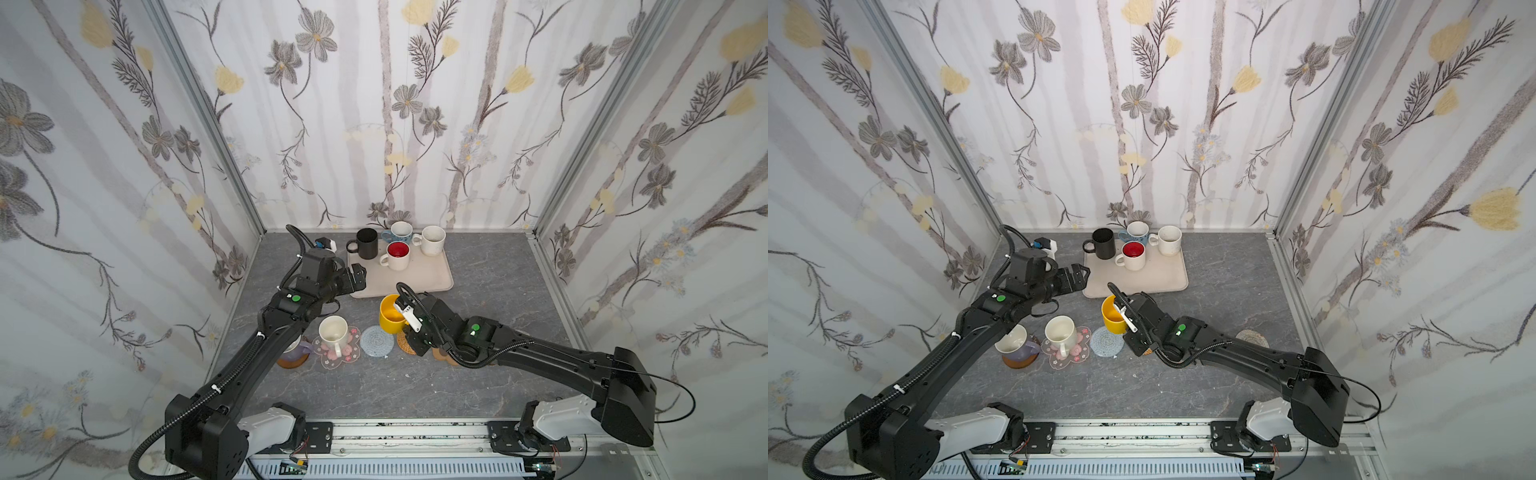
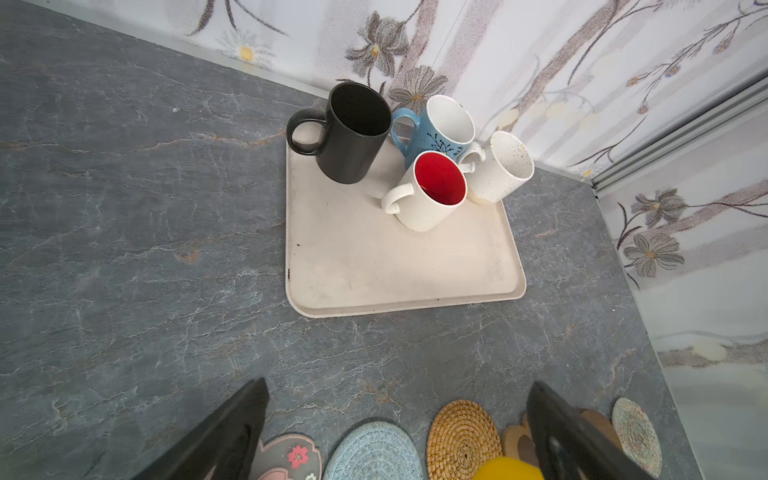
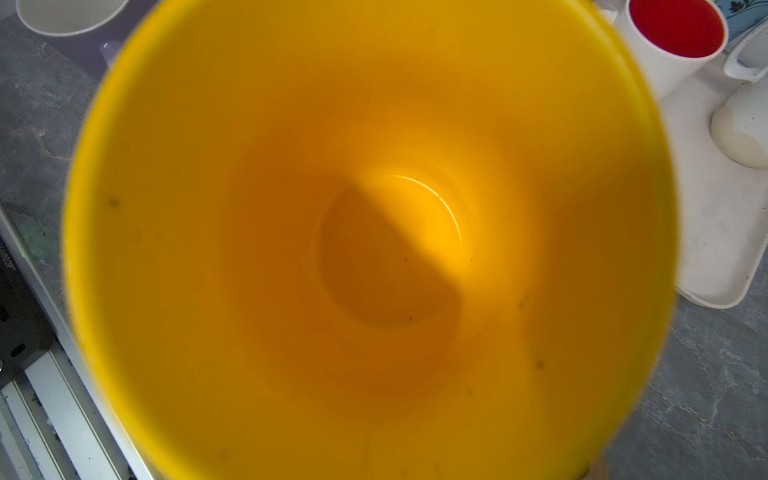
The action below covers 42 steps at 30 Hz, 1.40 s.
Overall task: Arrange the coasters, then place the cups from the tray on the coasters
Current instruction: 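Carry the yellow mug toward the pale blue coaster with the right gripper, then lower the yellow mug onto the pale blue coaster and open the right gripper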
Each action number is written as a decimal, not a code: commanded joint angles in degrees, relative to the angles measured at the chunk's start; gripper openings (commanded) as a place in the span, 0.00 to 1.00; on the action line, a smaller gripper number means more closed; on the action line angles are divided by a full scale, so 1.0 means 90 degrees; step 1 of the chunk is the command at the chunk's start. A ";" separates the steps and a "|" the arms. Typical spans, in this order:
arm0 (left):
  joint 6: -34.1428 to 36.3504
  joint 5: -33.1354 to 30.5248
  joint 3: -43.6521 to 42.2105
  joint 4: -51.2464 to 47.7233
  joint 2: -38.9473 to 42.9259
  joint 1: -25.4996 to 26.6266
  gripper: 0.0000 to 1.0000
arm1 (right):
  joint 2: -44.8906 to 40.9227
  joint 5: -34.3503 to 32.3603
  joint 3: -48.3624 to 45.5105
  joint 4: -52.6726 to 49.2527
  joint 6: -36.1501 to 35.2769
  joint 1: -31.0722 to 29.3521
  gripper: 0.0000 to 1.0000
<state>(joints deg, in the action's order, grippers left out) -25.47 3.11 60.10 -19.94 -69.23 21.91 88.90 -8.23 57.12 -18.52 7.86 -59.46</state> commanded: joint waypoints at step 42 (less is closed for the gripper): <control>0.0060 -0.0381 -0.0081 0.0156 -0.0018 -0.0032 1.00 | 0.2102 0.0826 -0.0009 0.2092 0.0389 -0.0131 0.00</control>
<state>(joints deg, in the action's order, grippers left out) -25.43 0.54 59.61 -19.94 -69.32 21.74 107.55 -1.37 56.77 -5.37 10.92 -60.66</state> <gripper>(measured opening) 0.997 0.162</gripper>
